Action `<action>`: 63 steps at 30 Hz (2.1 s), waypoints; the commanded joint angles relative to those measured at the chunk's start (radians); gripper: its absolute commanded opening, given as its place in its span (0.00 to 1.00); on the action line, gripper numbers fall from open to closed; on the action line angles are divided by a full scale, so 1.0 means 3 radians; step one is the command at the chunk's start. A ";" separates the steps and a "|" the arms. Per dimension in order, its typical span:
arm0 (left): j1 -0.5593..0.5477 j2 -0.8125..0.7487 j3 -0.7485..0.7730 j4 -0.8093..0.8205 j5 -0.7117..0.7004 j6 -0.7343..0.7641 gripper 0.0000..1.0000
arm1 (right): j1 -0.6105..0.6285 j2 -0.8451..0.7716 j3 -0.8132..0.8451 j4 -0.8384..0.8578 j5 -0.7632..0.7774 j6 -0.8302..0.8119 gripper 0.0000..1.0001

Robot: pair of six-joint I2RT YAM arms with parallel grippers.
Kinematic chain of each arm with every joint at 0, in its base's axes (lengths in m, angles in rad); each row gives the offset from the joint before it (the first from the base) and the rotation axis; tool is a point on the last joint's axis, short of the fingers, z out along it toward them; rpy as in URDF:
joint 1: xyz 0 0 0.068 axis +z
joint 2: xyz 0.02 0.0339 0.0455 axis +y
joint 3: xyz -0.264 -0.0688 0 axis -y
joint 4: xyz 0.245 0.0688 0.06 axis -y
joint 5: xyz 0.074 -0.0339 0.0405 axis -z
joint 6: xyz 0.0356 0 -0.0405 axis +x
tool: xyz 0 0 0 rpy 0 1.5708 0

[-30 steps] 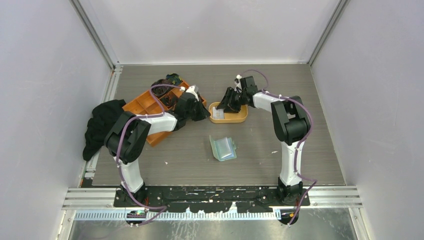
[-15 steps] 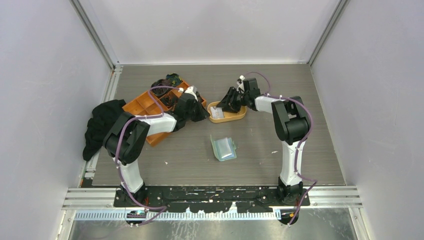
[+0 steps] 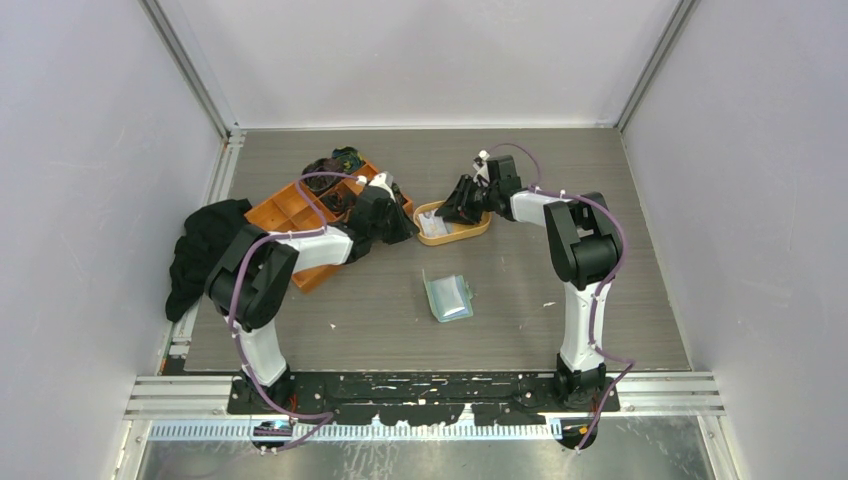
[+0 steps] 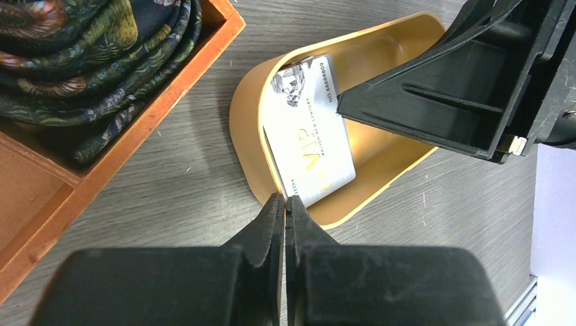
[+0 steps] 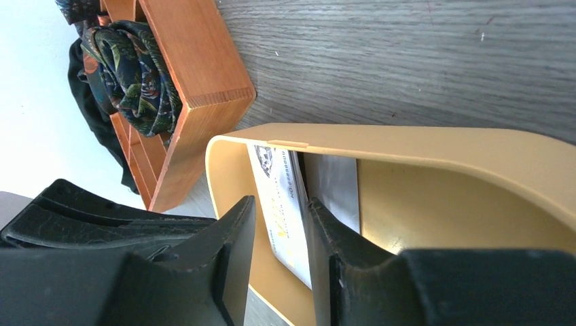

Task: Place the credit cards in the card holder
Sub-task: Pick up the credit card from the storage box.

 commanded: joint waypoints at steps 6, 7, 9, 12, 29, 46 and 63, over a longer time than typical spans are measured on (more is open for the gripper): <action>-0.0077 -0.0039 0.0077 -0.0139 0.0093 0.0058 0.00 | 0.0108 -0.0171 -0.0011 0.0260 -0.0590 0.0210 0.36; -0.0078 -0.0037 0.0080 -0.0143 0.0093 0.0058 0.00 | 0.0107 -0.0168 -0.0014 0.0287 -0.0612 0.0221 0.35; -0.0077 -0.0039 0.0085 -0.0145 0.0093 0.0058 0.00 | 0.0110 -0.0156 -0.0013 0.0284 -0.0629 0.0223 0.34; -0.0075 -0.0034 0.0098 -0.0159 0.0098 0.0063 0.00 | 0.0115 -0.0132 -0.0011 0.0270 -0.0647 0.0212 0.31; -0.0076 -0.0025 0.0177 -0.0234 0.0101 0.0089 0.00 | 0.0208 -0.0109 0.0264 -0.0640 -0.0183 -0.0440 0.36; -0.0077 -0.0098 0.0167 -0.0231 0.0132 0.0119 0.00 | 0.0085 -0.0049 0.0380 -0.0911 -0.0061 -0.0570 0.38; -0.0078 -0.0460 0.0040 -0.0250 0.0103 0.0197 0.06 | 0.0071 0.0166 0.0401 -0.0654 -0.0520 -0.0381 0.39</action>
